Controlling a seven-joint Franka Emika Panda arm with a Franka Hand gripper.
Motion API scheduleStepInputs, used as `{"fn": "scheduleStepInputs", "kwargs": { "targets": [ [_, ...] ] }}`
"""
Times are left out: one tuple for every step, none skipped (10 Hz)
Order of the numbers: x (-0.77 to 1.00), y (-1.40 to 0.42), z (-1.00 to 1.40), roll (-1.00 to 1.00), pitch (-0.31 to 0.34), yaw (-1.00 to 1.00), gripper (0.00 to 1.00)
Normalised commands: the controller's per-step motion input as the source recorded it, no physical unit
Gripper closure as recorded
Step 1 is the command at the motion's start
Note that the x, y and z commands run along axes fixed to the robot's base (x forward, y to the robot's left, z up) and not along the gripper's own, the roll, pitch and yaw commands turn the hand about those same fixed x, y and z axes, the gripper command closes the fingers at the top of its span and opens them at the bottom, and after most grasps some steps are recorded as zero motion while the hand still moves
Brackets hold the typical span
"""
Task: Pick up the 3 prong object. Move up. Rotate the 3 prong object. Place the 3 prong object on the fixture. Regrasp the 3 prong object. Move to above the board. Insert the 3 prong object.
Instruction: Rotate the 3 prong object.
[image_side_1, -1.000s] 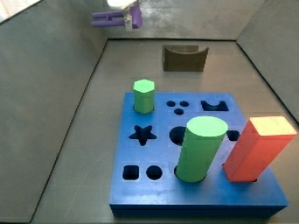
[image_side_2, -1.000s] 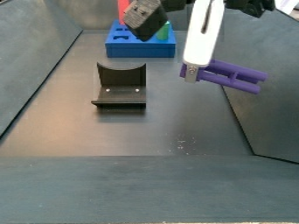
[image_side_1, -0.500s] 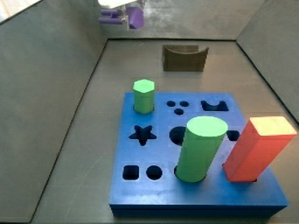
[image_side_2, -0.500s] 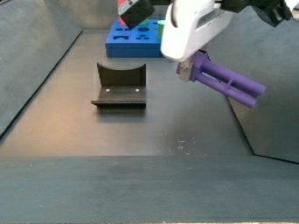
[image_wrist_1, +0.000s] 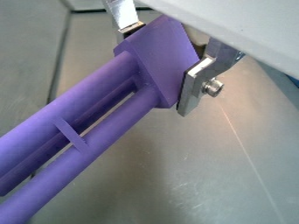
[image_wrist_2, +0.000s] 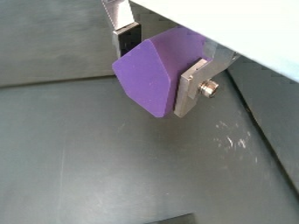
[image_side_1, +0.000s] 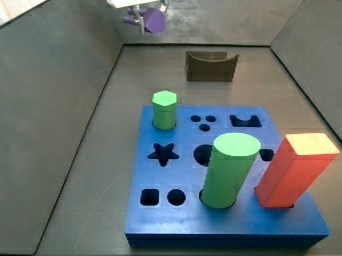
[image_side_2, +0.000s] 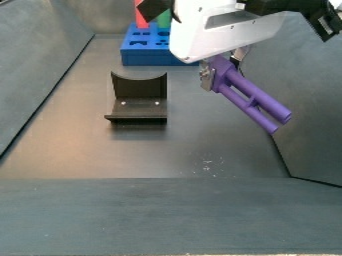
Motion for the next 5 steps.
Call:
{"fn": "scheduleStepInputs", "kwargs": {
  "targets": [
    [0.01,0.02,0.00,0.00,-0.006,-1.00,1.00],
    [0.01,0.02,0.00,0.00,-0.006,-1.00,1.00],
    [0.01,0.02,0.00,0.00,-0.007,-1.00,1.00],
    [0.01,0.02,0.00,0.00,-0.009,-1.00,1.00],
    [0.01,0.02,0.00,0.00,-0.010,-1.00,1.00]
  ]
}}
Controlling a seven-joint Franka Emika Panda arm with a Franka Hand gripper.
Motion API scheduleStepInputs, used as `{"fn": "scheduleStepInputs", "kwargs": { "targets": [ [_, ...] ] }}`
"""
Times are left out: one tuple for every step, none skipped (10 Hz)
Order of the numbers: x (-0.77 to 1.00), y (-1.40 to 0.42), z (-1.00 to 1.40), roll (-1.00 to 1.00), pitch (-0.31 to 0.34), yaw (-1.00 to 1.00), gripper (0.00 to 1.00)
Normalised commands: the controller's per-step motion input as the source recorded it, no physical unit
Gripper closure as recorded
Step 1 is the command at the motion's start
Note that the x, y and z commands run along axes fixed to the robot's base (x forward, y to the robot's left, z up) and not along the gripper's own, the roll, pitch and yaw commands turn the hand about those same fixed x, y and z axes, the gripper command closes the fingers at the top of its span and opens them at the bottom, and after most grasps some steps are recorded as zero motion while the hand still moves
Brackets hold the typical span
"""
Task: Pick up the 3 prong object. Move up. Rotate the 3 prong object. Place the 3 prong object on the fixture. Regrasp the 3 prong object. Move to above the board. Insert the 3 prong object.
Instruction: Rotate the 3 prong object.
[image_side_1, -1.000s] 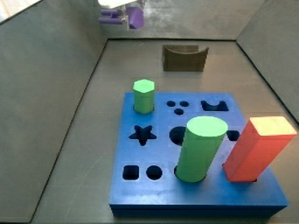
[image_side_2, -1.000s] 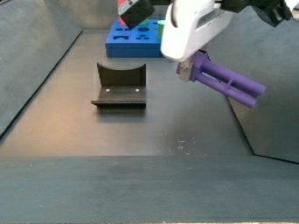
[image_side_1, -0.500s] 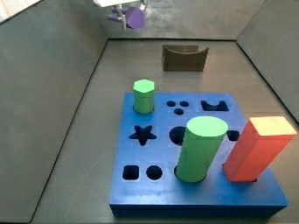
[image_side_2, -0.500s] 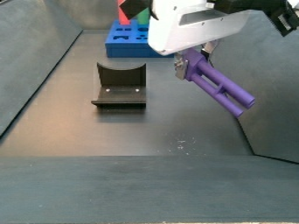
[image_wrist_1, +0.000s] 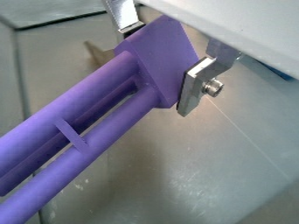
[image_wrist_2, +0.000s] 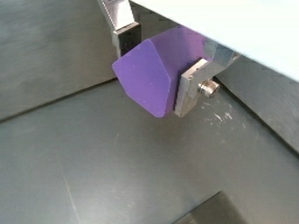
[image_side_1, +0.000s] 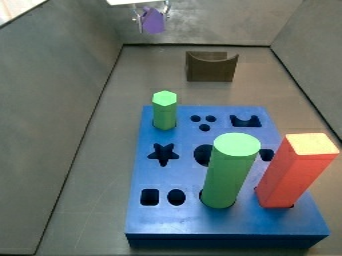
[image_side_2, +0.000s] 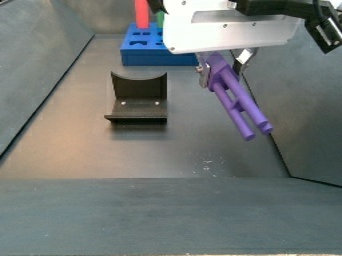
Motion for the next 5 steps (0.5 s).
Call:
{"fn": "scheduleStepInputs", "kwargs": {
  "targets": [
    [0.01,0.02,0.00,-0.01,-0.013,-1.00,1.00],
    [0.01,0.02,0.00,-0.01,-0.013,-0.73,1.00],
    [0.01,0.02,0.00,-0.01,-0.013,-0.50,1.00],
    [0.01,0.02,0.00,-0.01,-0.013,-0.34,1.00],
    [0.01,0.02,0.00,-0.01,-0.013,-0.23,1.00]
  ]
}}
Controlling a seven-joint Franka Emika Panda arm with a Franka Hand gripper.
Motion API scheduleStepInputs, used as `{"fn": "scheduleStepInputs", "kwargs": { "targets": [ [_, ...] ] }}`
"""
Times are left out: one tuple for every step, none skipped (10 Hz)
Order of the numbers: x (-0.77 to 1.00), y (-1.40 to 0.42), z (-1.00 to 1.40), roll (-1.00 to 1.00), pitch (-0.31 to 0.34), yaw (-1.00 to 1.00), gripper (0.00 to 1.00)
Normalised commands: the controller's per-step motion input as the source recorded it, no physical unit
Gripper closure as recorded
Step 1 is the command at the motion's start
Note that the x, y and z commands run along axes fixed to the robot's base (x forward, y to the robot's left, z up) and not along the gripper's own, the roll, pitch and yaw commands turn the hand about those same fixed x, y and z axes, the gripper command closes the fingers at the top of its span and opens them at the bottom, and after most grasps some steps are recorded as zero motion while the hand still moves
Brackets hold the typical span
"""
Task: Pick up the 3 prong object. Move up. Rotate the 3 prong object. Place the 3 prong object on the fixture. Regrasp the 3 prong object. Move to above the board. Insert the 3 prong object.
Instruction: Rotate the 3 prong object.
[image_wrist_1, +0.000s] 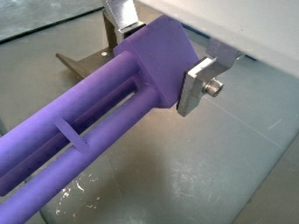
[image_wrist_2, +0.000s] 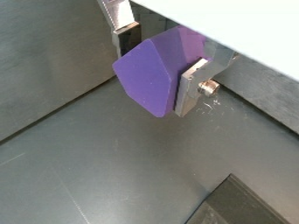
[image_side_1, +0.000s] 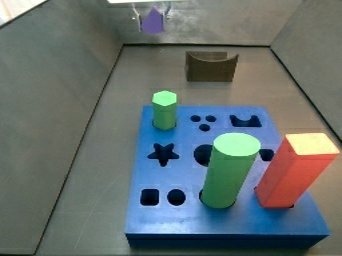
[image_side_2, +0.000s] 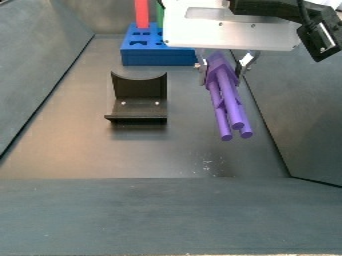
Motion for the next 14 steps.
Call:
{"fn": "scheduleStepInputs", "kwargs": {
  "targets": [
    [0.00,0.00,-1.00,0.00,0.000,0.00,1.00],
    [0.01,0.00,-1.00,0.01,-0.012,0.02,1.00],
    [0.02,0.01,-1.00,0.02,-0.017,0.02,1.00],
    [0.02,0.02,-1.00,0.06,-0.009,0.01,1.00],
    [0.03,0.02,-1.00,0.08,-0.004,0.01,1.00],
    [0.04,0.02,-1.00,0.10,0.006,0.01,1.00],
    [0.05,0.01,-0.96,0.13,0.016,0.00,1.00],
    [0.05,0.01,-0.85,0.14,0.022,0.01,1.00],
    [0.05,0.01,-0.78,0.15,0.026,0.01,1.00],
    [0.05,0.01,-0.66,0.17,0.027,0.01,1.00],
    [0.05,0.01,-0.61,0.17,0.027,0.01,1.00],
    [0.05,0.00,-0.51,0.18,0.024,0.02,1.00],
    [0.05,0.00,-0.41,0.20,0.021,0.02,1.00],
    [0.05,0.00,-0.35,0.21,0.017,0.02,1.00]
  ]
}}
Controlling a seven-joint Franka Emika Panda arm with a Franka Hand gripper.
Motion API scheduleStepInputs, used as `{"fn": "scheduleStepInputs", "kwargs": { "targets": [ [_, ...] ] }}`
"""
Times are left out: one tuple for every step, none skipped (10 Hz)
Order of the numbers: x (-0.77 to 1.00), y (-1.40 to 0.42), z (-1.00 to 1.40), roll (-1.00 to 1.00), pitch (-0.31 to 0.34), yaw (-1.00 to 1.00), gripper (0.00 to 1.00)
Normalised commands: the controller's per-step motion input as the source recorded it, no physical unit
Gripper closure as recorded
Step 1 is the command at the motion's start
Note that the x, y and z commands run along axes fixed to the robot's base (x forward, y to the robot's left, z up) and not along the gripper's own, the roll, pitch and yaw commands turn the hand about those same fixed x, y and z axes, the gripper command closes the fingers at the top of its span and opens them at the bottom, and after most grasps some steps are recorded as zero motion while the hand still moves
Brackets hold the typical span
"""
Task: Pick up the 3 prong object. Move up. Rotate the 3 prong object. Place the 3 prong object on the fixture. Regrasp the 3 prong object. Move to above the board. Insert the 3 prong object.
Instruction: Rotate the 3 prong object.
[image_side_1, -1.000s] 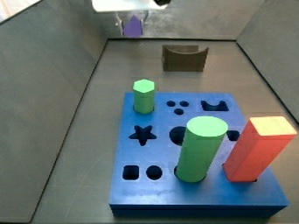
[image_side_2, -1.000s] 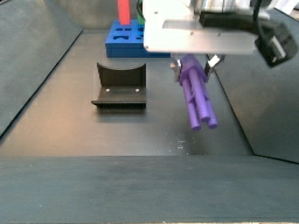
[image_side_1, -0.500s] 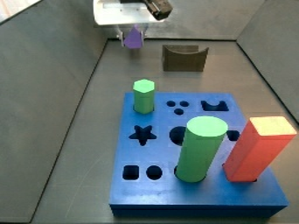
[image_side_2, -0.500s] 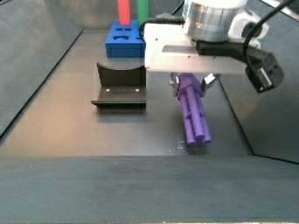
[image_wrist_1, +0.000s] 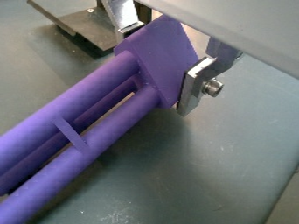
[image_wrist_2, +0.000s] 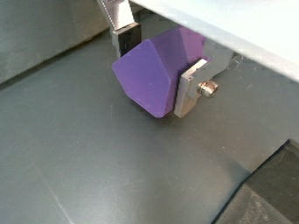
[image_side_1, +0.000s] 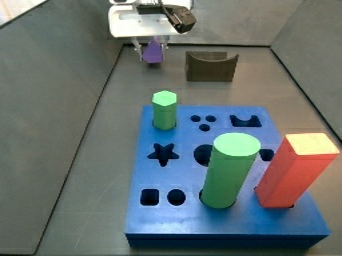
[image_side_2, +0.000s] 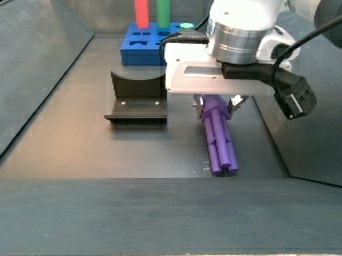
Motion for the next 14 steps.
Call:
{"fn": "scheduleStepInputs", "kwargs": {
  "targets": [
    [0.05,0.00,-0.30,0.22,0.019,0.02,1.00],
    [0.05,-0.01,-0.25,0.22,0.019,0.02,1.00],
    [0.05,-0.01,-0.22,0.22,0.008,0.02,1.00],
    [0.05,0.00,-0.20,0.21,0.001,0.02,1.00],
    [0.04,0.00,-0.18,0.20,-0.005,0.02,1.00],
    [0.00,0.00,0.00,0.00,0.000,0.00,0.00],
    [0.00,0.00,1.00,0.00,0.000,0.00,0.00],
    [-0.01,0.00,1.00,-0.01,0.011,0.00,0.00],
    [-0.02,0.00,1.00,-0.03,0.030,0.01,0.00],
    [-0.01,0.00,1.00,-0.07,0.054,0.01,0.00],
    [-0.01,0.00,1.00,-0.10,0.060,0.00,0.00],
    [-0.02,0.00,1.00,-0.12,0.061,0.00,0.00],
    [-0.02,0.00,1.00,-0.16,0.049,-0.01,0.00],
    [-0.03,0.01,1.00,-0.18,0.048,-0.01,0.00]
  ]
}}
